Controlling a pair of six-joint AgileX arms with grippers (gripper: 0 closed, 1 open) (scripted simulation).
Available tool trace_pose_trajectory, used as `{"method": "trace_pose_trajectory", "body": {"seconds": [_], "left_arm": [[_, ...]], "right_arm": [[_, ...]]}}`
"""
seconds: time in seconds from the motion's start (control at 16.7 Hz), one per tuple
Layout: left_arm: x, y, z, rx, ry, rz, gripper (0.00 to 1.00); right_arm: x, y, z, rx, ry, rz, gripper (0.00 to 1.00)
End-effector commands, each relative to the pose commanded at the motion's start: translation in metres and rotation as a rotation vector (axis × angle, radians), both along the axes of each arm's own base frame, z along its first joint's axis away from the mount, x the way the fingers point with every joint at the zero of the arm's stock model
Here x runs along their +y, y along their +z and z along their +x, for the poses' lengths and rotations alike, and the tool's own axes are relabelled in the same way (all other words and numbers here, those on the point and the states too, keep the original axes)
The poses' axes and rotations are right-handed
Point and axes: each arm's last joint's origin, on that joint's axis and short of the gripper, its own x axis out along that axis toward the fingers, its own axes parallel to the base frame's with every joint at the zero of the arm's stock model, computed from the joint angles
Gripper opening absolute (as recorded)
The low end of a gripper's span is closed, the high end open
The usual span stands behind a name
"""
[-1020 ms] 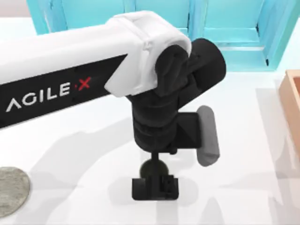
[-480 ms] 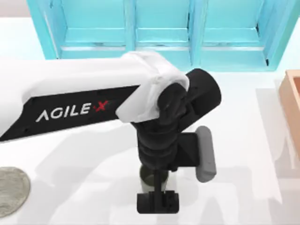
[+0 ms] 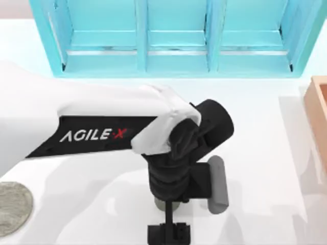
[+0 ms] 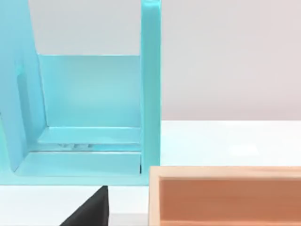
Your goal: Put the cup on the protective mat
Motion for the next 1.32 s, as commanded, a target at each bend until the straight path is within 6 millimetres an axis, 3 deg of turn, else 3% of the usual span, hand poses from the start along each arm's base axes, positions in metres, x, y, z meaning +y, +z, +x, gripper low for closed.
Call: {"method": "trace_pose_trajectory", "body": {"seconds": [0.06,0.84,1.32], "left_arm": [[0.0,0.0,0.0,0.0,0.0,0.0,1.0],[0.0,0.0,0.0,0.0,0.0,0.0,0.02],[0.0,0.0,0.0,0.0,0.0,0.0,0.0]], "right_arm": [[0.0,0.0,0.0,0.0,0.0,0.0,1.0],[0.0,0.0,0.0,0.0,0.0,0.0,1.0],[0.0,0.0,0.0,0.0,0.0,0.0,1.0]]}}
